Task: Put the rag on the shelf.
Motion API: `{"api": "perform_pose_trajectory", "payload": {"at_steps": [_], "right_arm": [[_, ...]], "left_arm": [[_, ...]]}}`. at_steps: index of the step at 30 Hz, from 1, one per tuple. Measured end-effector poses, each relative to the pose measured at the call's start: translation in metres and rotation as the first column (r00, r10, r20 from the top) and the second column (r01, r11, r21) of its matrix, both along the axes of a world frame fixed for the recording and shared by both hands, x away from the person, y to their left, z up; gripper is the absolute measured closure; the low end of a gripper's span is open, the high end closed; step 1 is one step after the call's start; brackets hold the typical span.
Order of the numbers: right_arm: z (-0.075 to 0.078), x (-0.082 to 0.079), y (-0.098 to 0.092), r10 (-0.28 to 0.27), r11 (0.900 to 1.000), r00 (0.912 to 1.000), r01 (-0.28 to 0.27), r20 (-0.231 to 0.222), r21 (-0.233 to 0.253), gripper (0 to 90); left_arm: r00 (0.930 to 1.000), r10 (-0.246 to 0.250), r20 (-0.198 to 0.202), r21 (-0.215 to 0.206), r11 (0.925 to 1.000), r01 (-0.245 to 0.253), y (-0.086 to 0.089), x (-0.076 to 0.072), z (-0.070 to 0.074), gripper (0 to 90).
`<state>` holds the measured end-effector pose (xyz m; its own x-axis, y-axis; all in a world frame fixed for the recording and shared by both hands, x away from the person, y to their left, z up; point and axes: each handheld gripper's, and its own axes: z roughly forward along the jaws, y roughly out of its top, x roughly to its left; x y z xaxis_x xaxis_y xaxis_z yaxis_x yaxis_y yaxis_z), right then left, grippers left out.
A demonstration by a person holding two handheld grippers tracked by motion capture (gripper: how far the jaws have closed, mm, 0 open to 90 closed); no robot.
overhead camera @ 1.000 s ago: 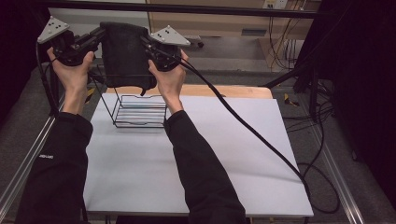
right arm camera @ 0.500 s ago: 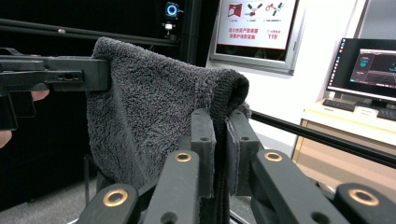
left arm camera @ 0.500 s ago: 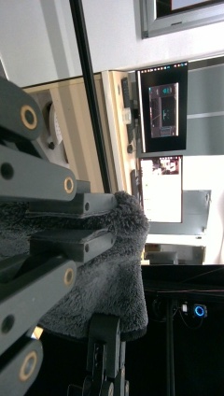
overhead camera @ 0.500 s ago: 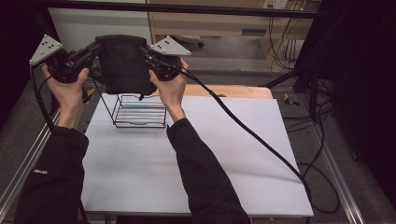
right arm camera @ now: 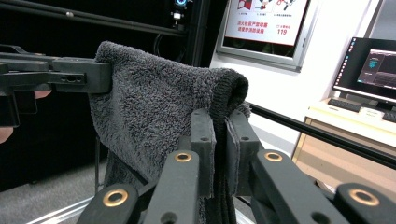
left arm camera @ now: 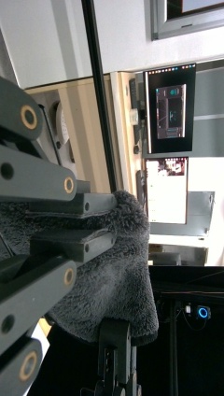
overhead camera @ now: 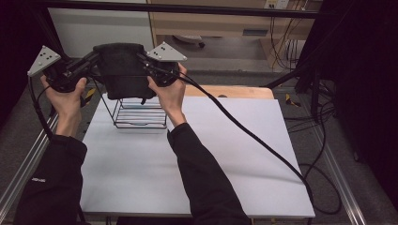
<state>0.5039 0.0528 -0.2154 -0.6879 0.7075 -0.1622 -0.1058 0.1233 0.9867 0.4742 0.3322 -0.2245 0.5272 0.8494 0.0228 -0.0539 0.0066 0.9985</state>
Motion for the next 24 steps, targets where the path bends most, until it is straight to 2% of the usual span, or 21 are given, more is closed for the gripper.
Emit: {"api": "perform_pose_trajectory", "payload": {"at_steps": [7,12,16,20,24], "right_arm": [[-0.006,-0.003,0.000,0.008,1.000,1.0000,-0.008,0.004,-0.013,83.7],[-0.010,-0.008,-0.001,0.013,0.999,0.9998,-0.013,0.013,-0.032,83.7],[-0.016,-0.011,-0.002,0.021,0.999,0.9997,-0.021,0.010,-0.032,83.6],[-0.020,-0.016,-0.001,0.020,0.998,0.9994,-0.018,0.029,-0.068,83.6],[-0.024,-0.020,0.001,0.021,0.995,0.9991,-0.017,0.037,-0.098,83.6]], "left_arm": [[1.0000,-0.007,0.002,-0.004,1.0000,0.007,0.003,-0.004,-0.009,82.5],[0.9997,-0.007,0.022,0.032,0.9995,0.007,0.001,-0.013,-0.015,82.6],[0.9995,-0.015,0.029,0.021,0.9997,0.014,0.001,-0.020,-0.024,82.5],[0.9991,-0.006,0.041,0.041,0.9991,0.005,0.000,-0.027,-0.032,82.5],[0.9994,0.004,0.036,0.053,0.9986,-0.006,-0.001,-0.031,-0.043,82.5]]}}
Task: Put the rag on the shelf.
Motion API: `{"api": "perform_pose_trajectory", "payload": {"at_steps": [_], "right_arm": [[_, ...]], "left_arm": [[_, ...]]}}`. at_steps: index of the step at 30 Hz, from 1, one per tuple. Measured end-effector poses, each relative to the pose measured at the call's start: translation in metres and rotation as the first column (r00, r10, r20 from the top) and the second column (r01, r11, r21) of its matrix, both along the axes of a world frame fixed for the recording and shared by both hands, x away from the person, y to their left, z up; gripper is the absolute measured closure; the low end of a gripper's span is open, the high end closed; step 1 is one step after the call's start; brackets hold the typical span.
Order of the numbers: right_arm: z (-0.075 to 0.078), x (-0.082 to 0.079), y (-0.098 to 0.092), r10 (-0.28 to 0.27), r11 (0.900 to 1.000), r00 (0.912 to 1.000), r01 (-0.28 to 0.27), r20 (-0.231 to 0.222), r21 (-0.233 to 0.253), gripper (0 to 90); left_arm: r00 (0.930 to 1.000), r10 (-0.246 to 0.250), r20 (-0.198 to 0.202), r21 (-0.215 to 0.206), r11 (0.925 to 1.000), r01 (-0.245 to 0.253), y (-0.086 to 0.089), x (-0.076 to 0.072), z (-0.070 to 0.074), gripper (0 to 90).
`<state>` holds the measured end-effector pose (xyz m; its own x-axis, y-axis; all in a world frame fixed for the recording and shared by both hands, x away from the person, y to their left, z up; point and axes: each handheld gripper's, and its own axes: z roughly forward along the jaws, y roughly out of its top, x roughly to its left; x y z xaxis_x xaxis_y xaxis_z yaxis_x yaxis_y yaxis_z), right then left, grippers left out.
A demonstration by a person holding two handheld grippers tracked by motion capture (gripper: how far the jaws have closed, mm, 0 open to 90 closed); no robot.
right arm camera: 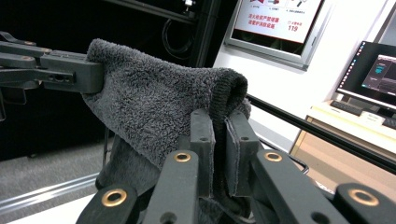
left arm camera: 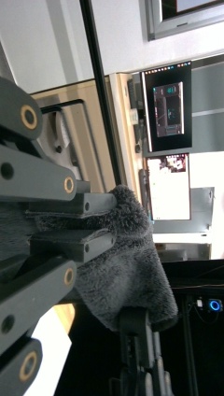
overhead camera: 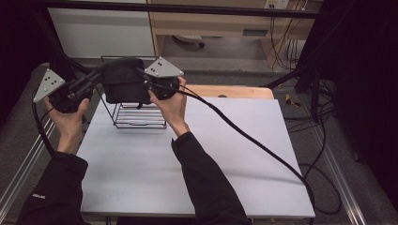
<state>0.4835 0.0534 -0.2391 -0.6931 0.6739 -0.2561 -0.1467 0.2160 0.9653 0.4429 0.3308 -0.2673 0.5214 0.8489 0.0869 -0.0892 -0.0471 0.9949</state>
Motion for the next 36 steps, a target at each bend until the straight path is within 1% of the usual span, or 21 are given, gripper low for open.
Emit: {"api": "perform_pose_trajectory", "payload": {"at_steps": [2,5,8,10,11,14,17,20,23,25,28,31,33,36], "right_arm": [[-0.002,-0.002,0.001,-0.001,1.000,1.0000,0.001,0.004,-0.012,83.6],[-0.006,-0.003,0.001,0.004,1.000,1.0000,-0.004,-0.003,-0.024,83.3],[-0.009,-0.003,-0.001,0.011,1.000,0.9992,-0.012,-0.039,-0.026,82.6],[-0.010,-0.003,-0.003,0.026,0.999,0.9972,-0.027,-0.070,-0.017,80.8],[-0.010,-0.003,-0.004,0.030,0.999,0.9955,-0.031,-0.090,-0.016,79.5],[-0.008,-0.006,-0.006,0.041,0.999,0.9912,-0.043,-0.126,-0.018,74.0],[-0.005,-0.010,-0.008,0.045,0.998,0.9890,-0.051,-0.141,-0.038,68.0],[-0.006,-0.014,-0.008,0.053,0.997,0.9866,-0.062,-0.154,-0.054,61.6],[-0.008,-0.018,-0.007,0.047,0.995,0.9863,-0.060,-0.158,-0.081,58.6],[-0.011,-0.020,-0.008,0.041,0.995,0.9850,-0.056,-0.168,-0.087,57.4],[-0.017,-0.022,-0.012,0.032,0.996,0.9823,-0.047,-0.185,-0.079,55.6],[-0.025,-0.023,-0.017,0.035,0.997,0.9743,-0.049,-0.222,-0.058,54.6],[-0.031,-0.024,-0.019,0.034,0.997,0.9699,-0.050,-0.241,-0.061,53.9],[-0.040,-0.023,-0.021,0.038,0.997,0.9616,-0.056,-0.272,-0.061,52.8]], "left_arm": [[0.9999,0.002,-0.013,0.002,1.0000,-0.002,0.000,0.000,-0.006,82.4],[0.9995,0.011,-0.030,0.010,0.9999,-0.011,-0.001,0.002,-0.013,82.3],[0.9989,0.017,-0.043,0.029,0.9995,-0.016,-0.002,0.002,-0.015,82.1],[0.9985,0.017,-0.051,0.029,0.9995,-0.016,-0.003,0.002,-0.015,81.8],[0.9982,0.017,-0.058,0.029,0.9995,-0.015,-0.002,0.001,-0.015,81.5],[0.9968,0.020,-0.077,0.033,0.9993,-0.017,-0.002,-0.001,-0.014,80.8],[0.9947,0.018,-0.101,0.042,0.9990,-0.014,-0.002,-0.004,-0.013,80.0],[0.9911,0.017,-0.132,0.050,0.9987,-0.010,-0.002,-0.008,-0.012,78.4],[0.9870,0.024,-0.159,0.069,0.9975,-0.013,-0.003,-0.012,-0.013,76.6],[0.9827,0.031,-0.182,0.078,0.9968,-0.017,-0.004,-0.013,-0.015,75.8],[0.9757,0.039,-0.216,0.087,0.9960,-0.021,-0.005,-0.016,-0.020,74.1],[0.9674,0.043,-0.250,0.086,0.9960,-0.022,-0.006,-0.017,-0.026,71.3],[0.9599,0.041,-0.277,0.084,0.9963,-0.019,-0.006,-0.017,-0.031,69.1],[0.9498,0.044,-0.310,0.085,0.9962,-0.018,-0.006,-0.019,-0.038,63.2]]}}
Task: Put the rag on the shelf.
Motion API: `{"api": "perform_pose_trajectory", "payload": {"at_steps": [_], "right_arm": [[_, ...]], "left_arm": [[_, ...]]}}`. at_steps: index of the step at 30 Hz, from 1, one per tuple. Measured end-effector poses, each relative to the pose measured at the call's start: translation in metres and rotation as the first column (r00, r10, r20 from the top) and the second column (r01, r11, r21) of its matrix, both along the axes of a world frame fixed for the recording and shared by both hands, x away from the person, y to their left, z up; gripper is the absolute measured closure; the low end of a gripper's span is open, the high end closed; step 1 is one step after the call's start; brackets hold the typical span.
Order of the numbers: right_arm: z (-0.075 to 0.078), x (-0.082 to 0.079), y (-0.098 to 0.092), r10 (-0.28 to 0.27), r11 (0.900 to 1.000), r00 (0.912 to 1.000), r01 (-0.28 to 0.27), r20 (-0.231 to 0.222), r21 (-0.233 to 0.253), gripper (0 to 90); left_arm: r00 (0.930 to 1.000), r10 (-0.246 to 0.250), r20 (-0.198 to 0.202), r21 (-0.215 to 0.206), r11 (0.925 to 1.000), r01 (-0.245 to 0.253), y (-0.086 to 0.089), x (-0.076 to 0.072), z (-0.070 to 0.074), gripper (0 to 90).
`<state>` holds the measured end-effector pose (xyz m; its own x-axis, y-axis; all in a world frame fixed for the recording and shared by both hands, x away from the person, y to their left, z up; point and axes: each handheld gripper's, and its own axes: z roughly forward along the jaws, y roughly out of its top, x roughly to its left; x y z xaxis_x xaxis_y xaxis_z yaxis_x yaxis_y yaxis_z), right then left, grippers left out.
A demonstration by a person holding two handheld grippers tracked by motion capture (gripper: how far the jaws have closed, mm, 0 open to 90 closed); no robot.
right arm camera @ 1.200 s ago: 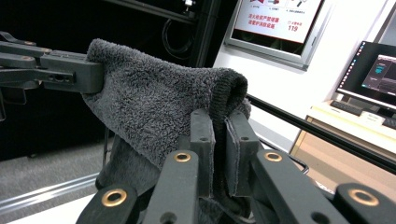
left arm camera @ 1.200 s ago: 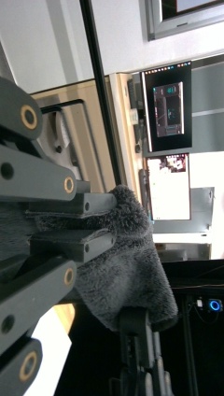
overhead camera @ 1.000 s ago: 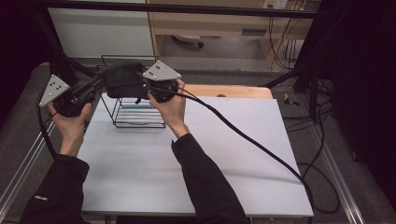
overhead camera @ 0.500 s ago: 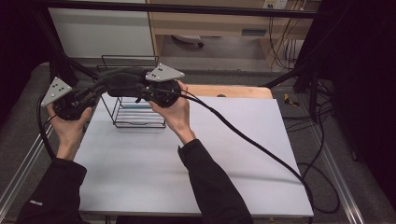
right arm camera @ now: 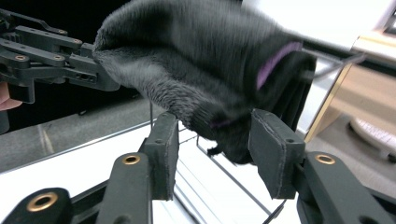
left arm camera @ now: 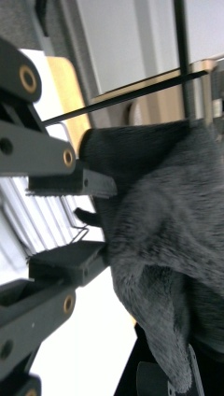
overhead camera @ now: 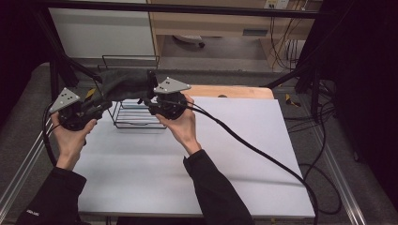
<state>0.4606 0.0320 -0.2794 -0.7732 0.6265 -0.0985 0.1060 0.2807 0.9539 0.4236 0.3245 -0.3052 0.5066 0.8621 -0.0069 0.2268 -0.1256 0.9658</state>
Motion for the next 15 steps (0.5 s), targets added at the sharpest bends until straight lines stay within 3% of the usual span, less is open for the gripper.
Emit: {"api": "perform_pose_trajectory", "payload": {"at_steps": [5,8,15], "right_arm": [[-0.012,0.001,-0.005,-0.004,1.000,0.9992,0.003,-0.039,-0.011,43.4],[-0.019,0.002,-0.010,-0.007,1.000,0.9984,0.006,-0.057,-0.009,32.8],[-0.036,0.003,-0.034,-0.028,1.000,0.9939,0.028,-0.107,0.004,16.7]], "left_arm": [[0.9973,0.005,-0.073,0.001,1.0000,-0.005,0.001,-0.003,-0.012,51.9],[0.9939,0.008,-0.110,-0.003,1.0000,-0.009,0.001,-0.005,-0.020,46.0],[0.9821,-0.002,-0.188,0.022,0.9997,0.006,-0.009,-0.007,-0.038,30.1]]}}
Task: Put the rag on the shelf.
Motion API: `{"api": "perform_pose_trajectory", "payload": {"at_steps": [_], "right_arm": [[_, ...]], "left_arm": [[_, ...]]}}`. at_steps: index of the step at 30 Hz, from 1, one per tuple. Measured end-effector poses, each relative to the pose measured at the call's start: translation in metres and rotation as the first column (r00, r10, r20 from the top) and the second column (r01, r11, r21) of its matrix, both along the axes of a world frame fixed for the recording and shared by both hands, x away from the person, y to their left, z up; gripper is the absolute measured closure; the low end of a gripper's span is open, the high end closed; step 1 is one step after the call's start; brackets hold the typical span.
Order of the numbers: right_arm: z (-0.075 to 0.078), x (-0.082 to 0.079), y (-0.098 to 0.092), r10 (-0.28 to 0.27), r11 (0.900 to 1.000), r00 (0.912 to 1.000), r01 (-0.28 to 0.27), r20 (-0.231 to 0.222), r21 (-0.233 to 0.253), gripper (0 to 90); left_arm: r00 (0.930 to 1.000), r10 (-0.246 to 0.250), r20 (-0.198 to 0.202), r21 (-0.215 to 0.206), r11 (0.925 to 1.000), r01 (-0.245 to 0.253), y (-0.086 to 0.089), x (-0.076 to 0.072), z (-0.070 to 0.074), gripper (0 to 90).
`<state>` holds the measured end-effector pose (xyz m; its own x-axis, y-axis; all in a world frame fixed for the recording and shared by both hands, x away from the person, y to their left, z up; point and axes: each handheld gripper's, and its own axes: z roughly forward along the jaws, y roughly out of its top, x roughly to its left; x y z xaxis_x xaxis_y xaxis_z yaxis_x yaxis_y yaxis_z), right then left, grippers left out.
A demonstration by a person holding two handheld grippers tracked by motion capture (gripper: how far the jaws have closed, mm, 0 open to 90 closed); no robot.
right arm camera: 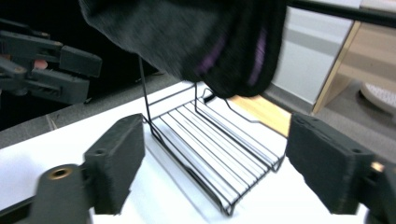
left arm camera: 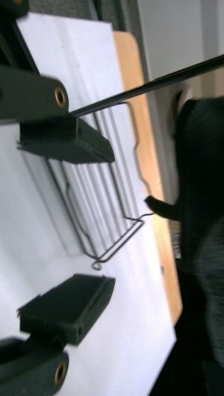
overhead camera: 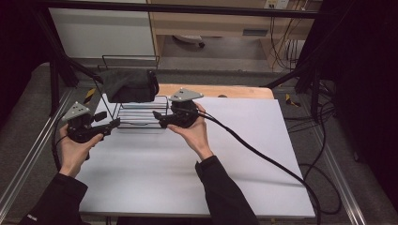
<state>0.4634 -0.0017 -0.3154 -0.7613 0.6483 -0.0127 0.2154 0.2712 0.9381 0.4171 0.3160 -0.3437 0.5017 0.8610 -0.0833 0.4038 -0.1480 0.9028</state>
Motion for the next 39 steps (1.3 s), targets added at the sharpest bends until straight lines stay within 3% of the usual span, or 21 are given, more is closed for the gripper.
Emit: {"api": "perform_pose_trajectory", "payload": {"at_steps": [10,19,24,31,39], "right_arm": [[-0.018,-0.011,-0.055,-0.042,0.999,0.9952,0.041,-0.089,-0.019,8.1],[-0.028,-0.030,-0.113,-0.095,0.995,0.9867,0.092,-0.132,-0.032,3.4],[-0.037,-0.041,-0.144,-0.130,0.991,0.9783,0.129,-0.161,-0.021,2.2],[-0.059,-0.058,-0.180,-0.150,0.989,0.9705,0.144,-0.189,-0.046,0.7],[-0.094,-0.077,-0.219,-0.169,0.985,0.9544,0.155,-0.246,-0.073,0.6]], "left_arm": [[0.9942,-0.065,-0.086,0.048,0.9964,0.069,-0.017,-0.009,-0.021,14.7],[0.9901,-0.083,-0.113,0.020,0.9961,0.086,-0.031,-0.021,-0.033,13.2],[0.9883,-0.096,-0.119,0.047,0.9936,0.103,-0.043,-0.027,-0.038,13.2],[0.9852,-0.126,-0.116,0.067,0.9888,0.134,-0.053,-0.037,-0.049,12.8],[0.9774,-0.151,-0.148,0.071,0.9841,0.163,-0.049,-0.046,-0.073,11.7]]}}
